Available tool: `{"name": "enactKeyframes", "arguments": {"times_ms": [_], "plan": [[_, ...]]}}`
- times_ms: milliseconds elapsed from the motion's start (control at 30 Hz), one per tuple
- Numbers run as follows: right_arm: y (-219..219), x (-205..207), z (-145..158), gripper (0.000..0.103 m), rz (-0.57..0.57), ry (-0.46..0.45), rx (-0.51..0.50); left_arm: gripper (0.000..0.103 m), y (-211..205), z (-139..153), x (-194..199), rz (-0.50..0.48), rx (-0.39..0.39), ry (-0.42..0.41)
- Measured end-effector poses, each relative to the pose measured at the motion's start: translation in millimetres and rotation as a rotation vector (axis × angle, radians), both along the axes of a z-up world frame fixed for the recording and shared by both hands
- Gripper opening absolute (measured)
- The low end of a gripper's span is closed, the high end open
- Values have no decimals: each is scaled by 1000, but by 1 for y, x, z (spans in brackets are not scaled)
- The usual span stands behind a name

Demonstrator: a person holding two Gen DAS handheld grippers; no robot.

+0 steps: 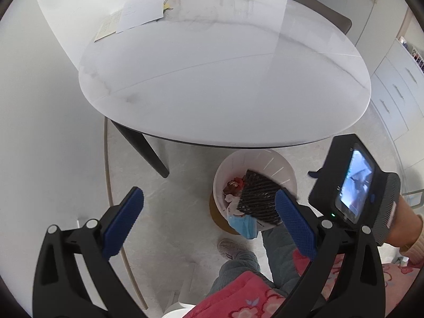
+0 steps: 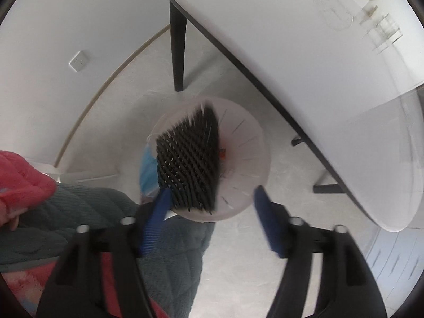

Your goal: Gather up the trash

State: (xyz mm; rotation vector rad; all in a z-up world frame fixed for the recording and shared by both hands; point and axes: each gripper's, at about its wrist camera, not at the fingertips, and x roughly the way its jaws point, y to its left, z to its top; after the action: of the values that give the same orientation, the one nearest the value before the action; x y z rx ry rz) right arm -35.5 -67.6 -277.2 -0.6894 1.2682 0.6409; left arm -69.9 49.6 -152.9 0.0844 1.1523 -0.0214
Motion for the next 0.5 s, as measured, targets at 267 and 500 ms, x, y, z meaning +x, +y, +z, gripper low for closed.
{"name": "enactKeyframes", "arguments": {"times_ms": [267, 500], "plan": [[-39, 7, 45, 95, -134, -19, 129, 95, -1, -1, 5, -5, -14, 2], [-69, 34, 107, 100, -295, -83, 271, 95, -9, 6, 13, -15, -32, -13]]}}
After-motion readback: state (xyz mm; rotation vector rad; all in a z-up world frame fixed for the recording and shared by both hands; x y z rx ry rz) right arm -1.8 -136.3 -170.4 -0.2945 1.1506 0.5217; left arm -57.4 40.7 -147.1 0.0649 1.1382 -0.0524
